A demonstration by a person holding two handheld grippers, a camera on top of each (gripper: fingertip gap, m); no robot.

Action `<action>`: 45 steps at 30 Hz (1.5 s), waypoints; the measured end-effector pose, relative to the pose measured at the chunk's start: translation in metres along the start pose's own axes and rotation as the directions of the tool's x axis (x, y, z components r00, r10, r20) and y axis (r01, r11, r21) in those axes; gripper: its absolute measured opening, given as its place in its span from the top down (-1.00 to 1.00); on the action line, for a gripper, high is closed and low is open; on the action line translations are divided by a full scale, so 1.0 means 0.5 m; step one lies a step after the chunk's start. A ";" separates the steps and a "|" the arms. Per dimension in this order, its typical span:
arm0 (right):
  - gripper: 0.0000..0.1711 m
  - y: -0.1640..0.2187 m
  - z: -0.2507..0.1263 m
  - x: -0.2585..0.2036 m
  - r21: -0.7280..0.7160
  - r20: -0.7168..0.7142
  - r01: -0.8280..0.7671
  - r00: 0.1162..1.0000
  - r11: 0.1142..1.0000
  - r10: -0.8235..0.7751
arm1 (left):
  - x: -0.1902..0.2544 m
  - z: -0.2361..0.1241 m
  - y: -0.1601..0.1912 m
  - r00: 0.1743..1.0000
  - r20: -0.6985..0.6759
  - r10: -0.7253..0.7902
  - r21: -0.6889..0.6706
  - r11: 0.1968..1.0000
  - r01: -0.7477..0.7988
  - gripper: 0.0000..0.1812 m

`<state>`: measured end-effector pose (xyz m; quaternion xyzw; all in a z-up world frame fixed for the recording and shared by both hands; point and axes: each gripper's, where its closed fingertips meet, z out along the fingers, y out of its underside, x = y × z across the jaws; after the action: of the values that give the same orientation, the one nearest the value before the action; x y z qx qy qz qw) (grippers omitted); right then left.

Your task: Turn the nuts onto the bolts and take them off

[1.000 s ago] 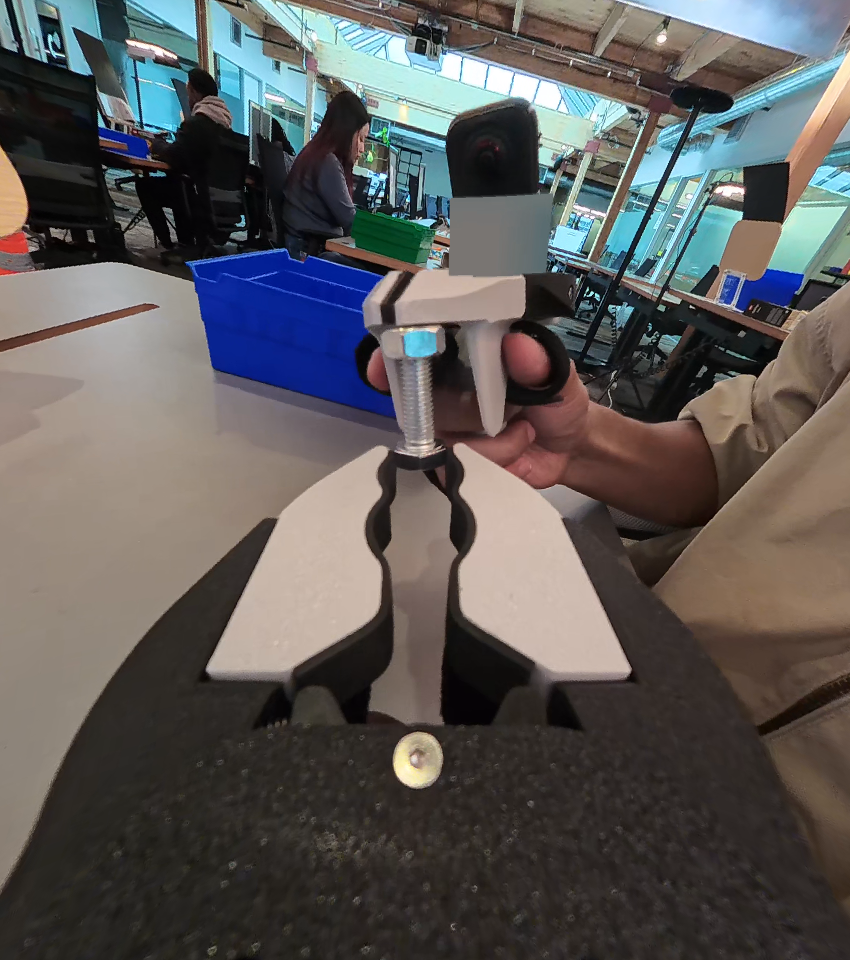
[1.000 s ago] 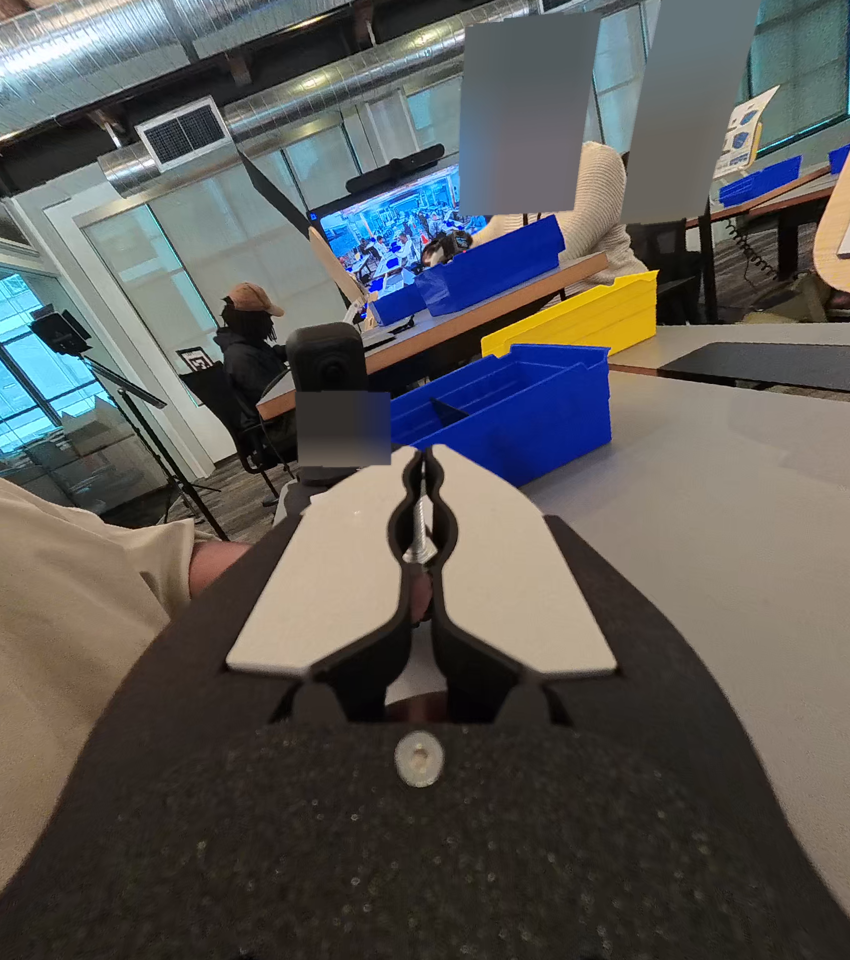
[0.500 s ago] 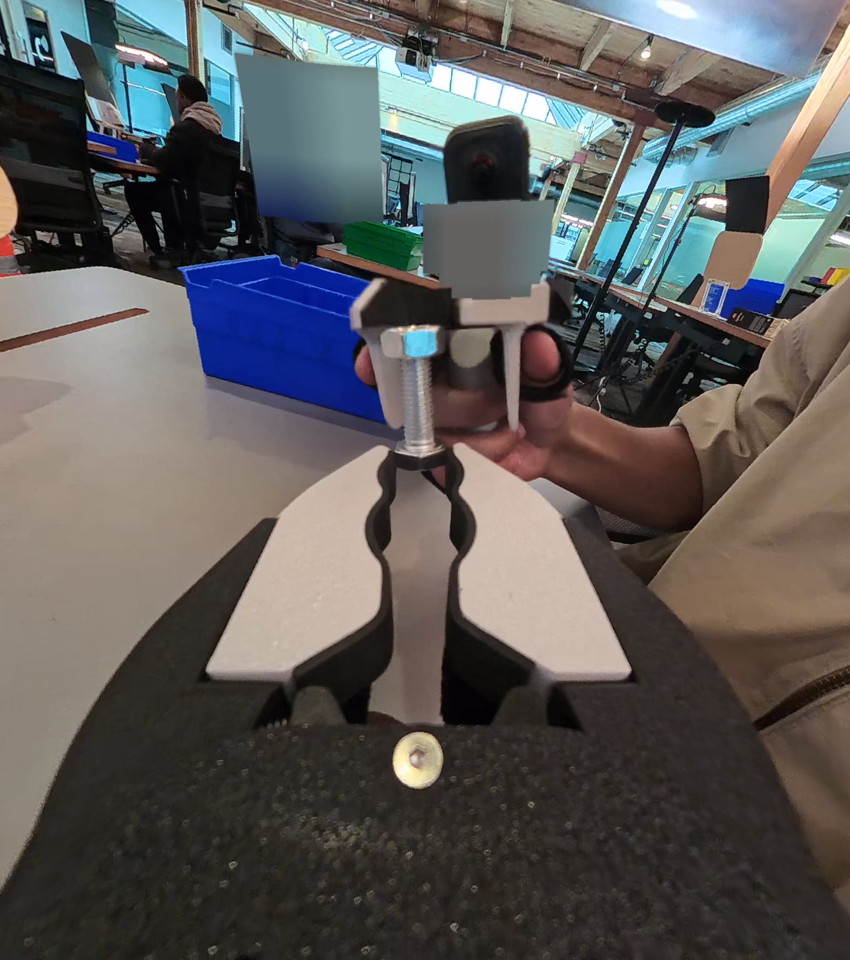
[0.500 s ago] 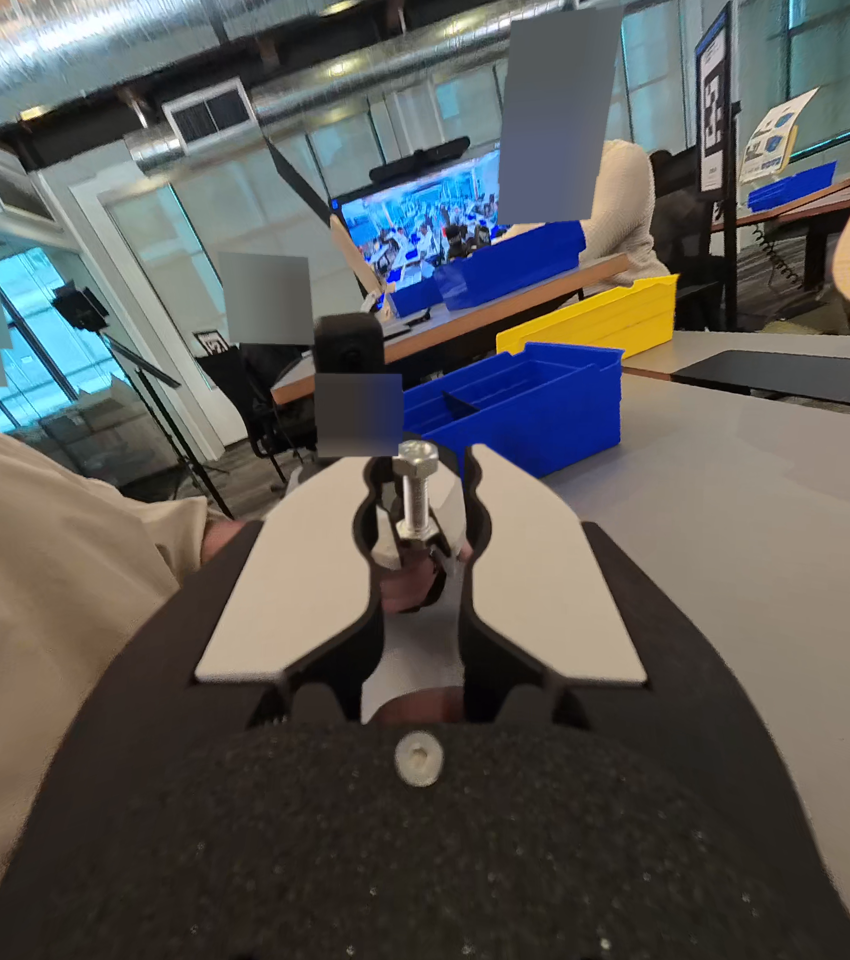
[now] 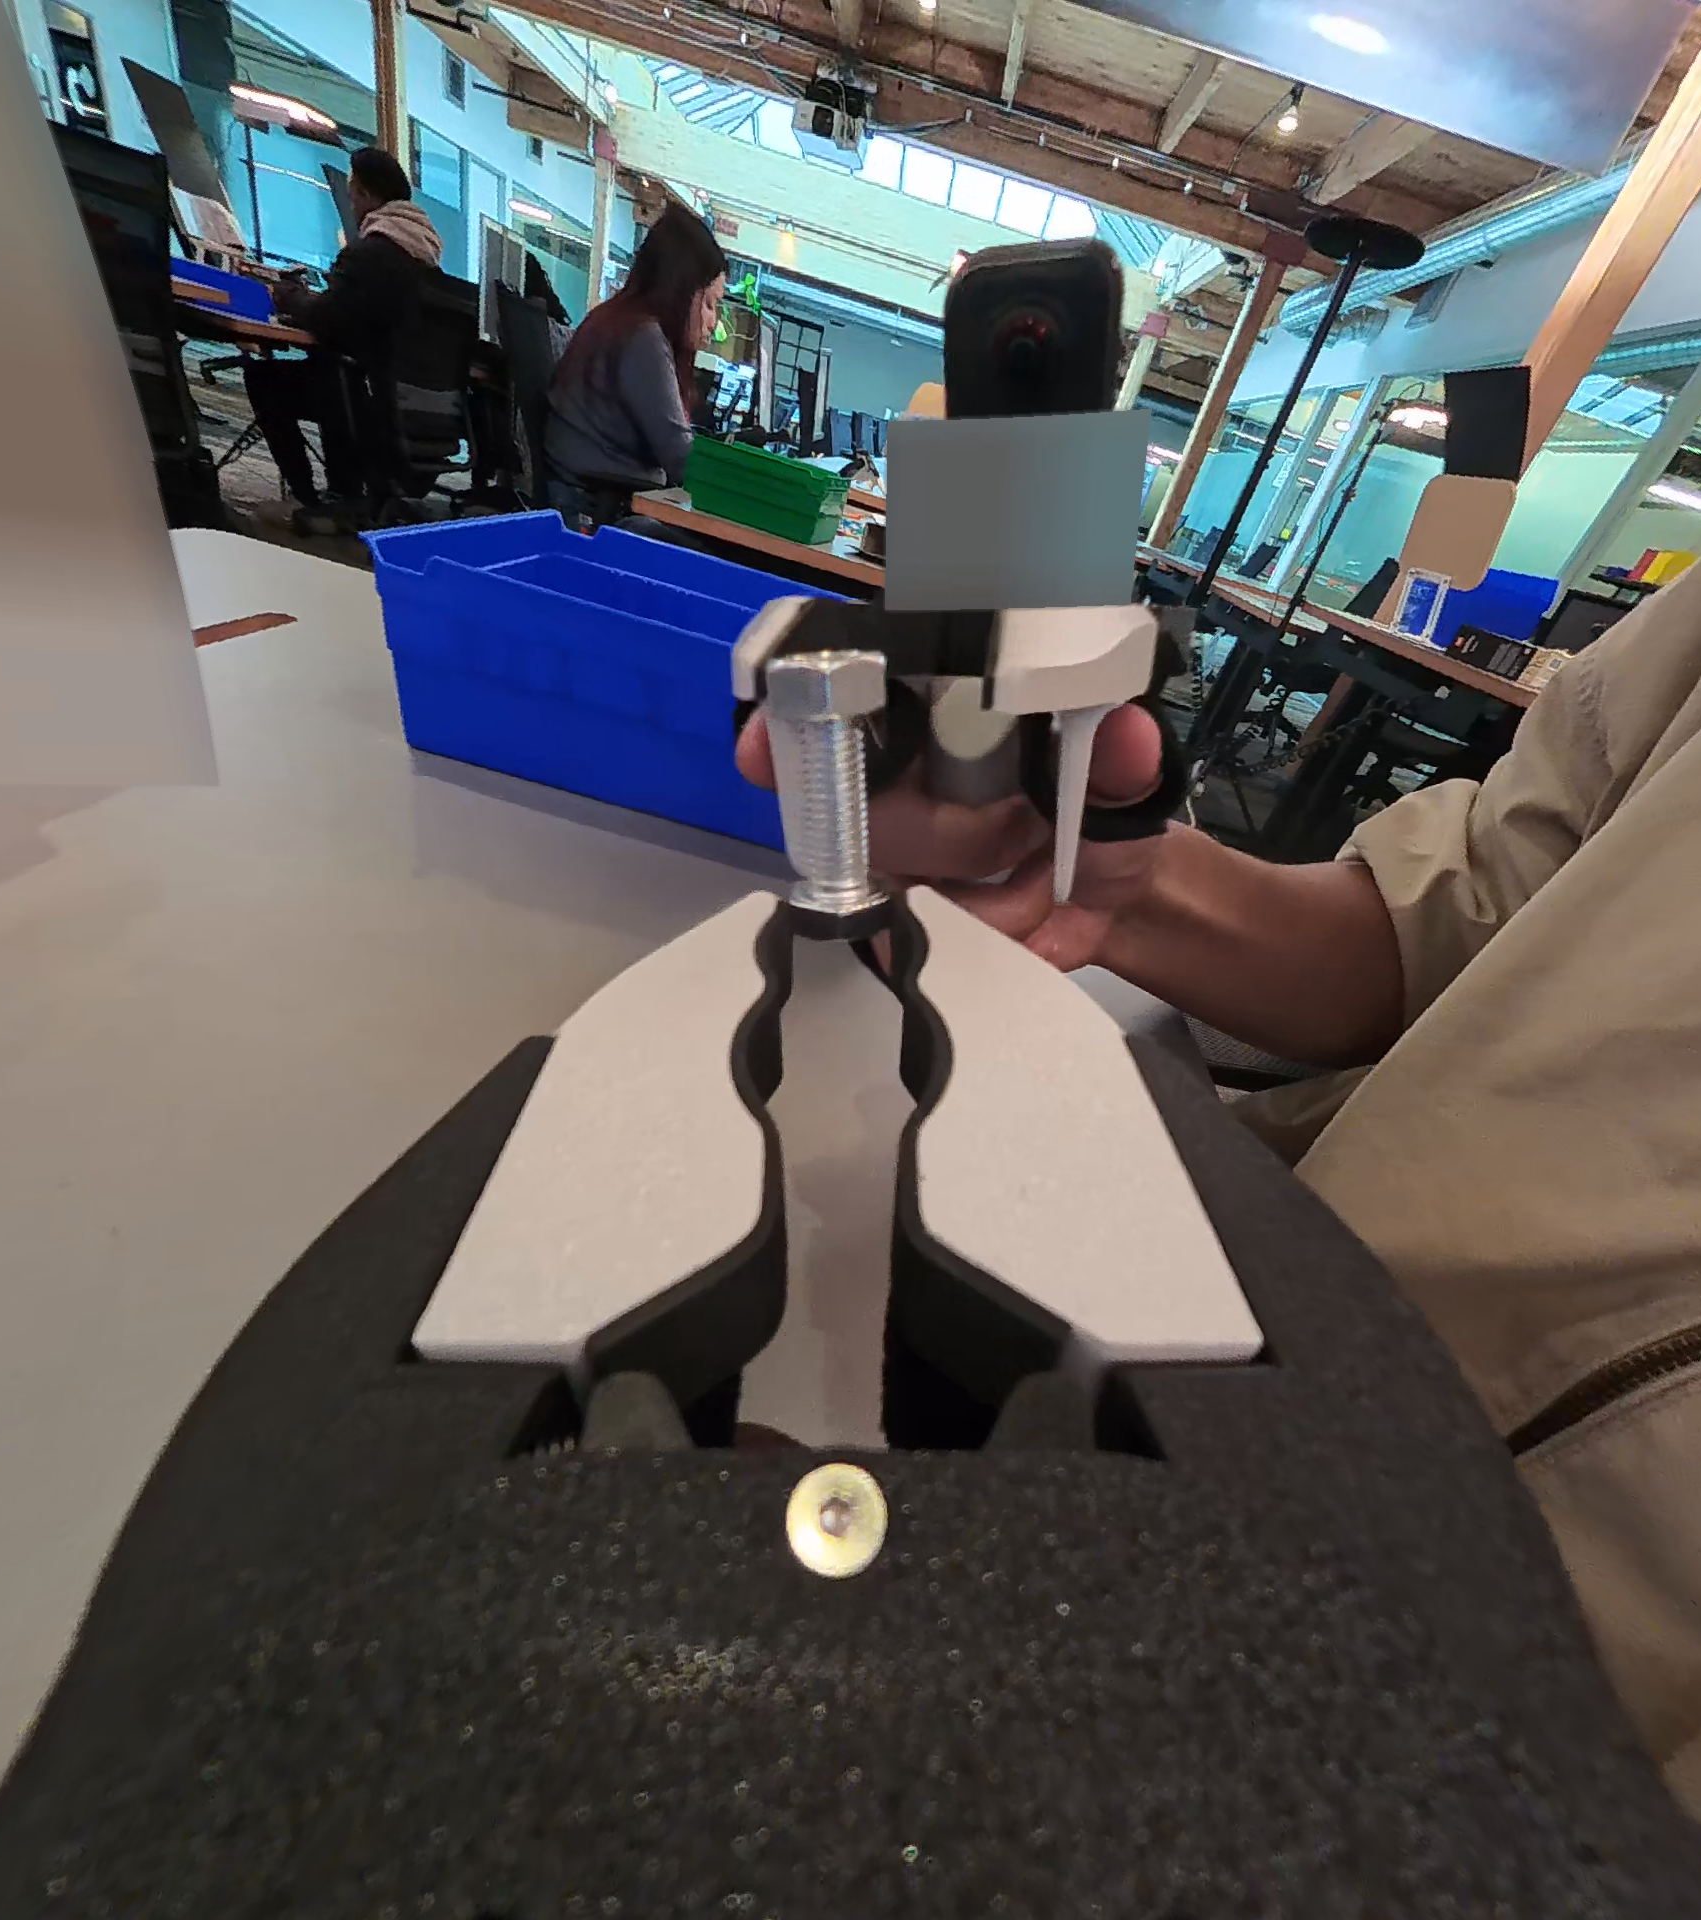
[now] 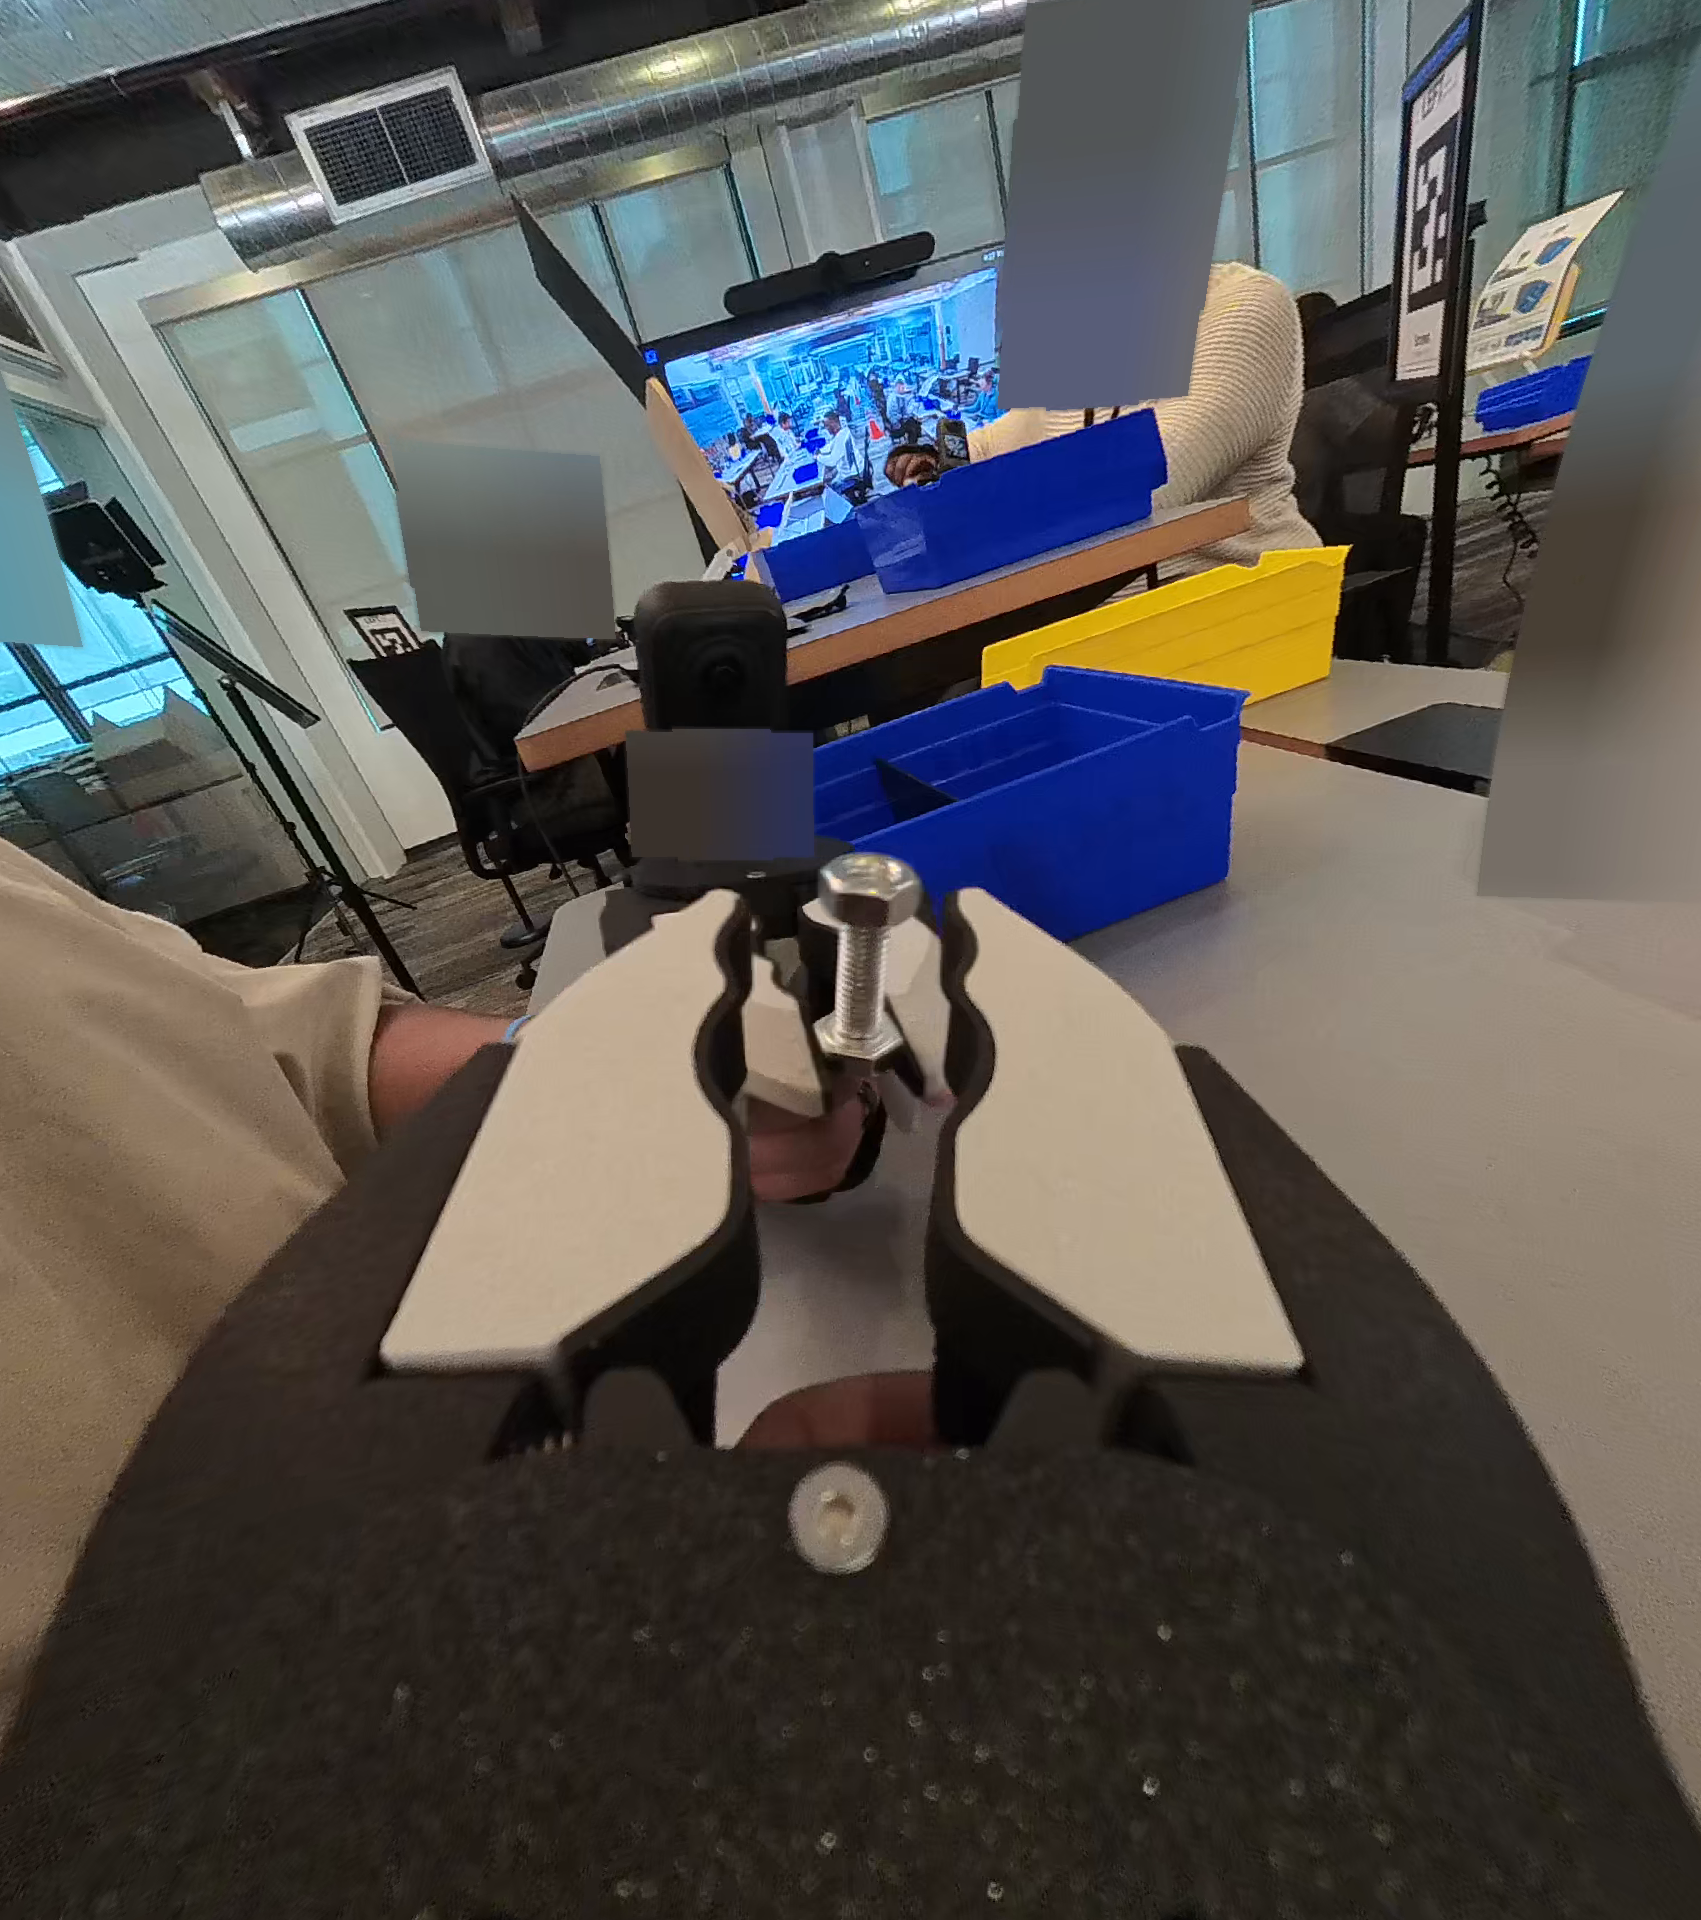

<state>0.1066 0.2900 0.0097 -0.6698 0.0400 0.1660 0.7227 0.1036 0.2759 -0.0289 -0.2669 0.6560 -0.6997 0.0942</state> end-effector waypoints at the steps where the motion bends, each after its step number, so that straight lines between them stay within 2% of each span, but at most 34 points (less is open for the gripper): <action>1: 0.59 -0.001 0.002 0.002 0.002 -0.002 -0.002 1.000 1.000 0.002 | 0.002 0.001 0.001 1.000 -0.006 0.001 -0.003 1.000 -0.001 0.80; 7: 0.56 0.000 0.020 -0.010 -0.011 0.015 0.021 1.000 1.000 -0.021 | 0.002 0.003 0.004 1.000 -0.006 0.001 -0.009 1.000 -0.002 0.80; 15: 0.56 -0.007 0.003 0.000 0.006 -0.014 0.024 1.000 1.000 -0.024 | -0.008 -0.008 -0.006 1.000 0.010 -0.006 0.010 1.000 0.005 0.80; 22: 0.52 0.009 0.032 -0.013 -0.029 0.028 0.011 1.000 1.000 -0.010 | 0.003 0.002 0.006 1.000 -0.012 0.006 -0.017 1.000 -0.006 0.80; 31: 0.52 0.002 0.004 0.005 -0.016 -0.024 0.021 0.999 1.000 -0.021 | -0.016 -0.011 -0.005 1.000 0.014 -0.022 0.010 1.000 0.022 0.81; 39: 0.48 0.011 0.042 -0.016 -0.028 0.036 0.006 0.999 1.000 -0.005 | 0.000 0.000 0.007 1.000 -0.015 0.000 -0.021 1.000 0.000 0.80; 42: 0.45 0.007 0.032 -0.012 -0.014 0.020 0.004 1.000 1.000 -0.004 | -0.014 -0.009 0.002 1.000 0.012 -0.005 -0.008 1.000 0.005 0.80; 45: 0.51 0.004 0.014 -0.002 -0.011 0.000 0.006 1.000 1.000 -0.006 | -0.023 -0.016 -0.007 0.999 0.023 -0.025 0.010 1.000 0.025 0.81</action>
<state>0.1037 0.2969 0.0085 -0.6740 0.0371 0.1639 0.7193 0.1101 0.2888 -0.0286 -0.2829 0.6478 -0.7010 0.0943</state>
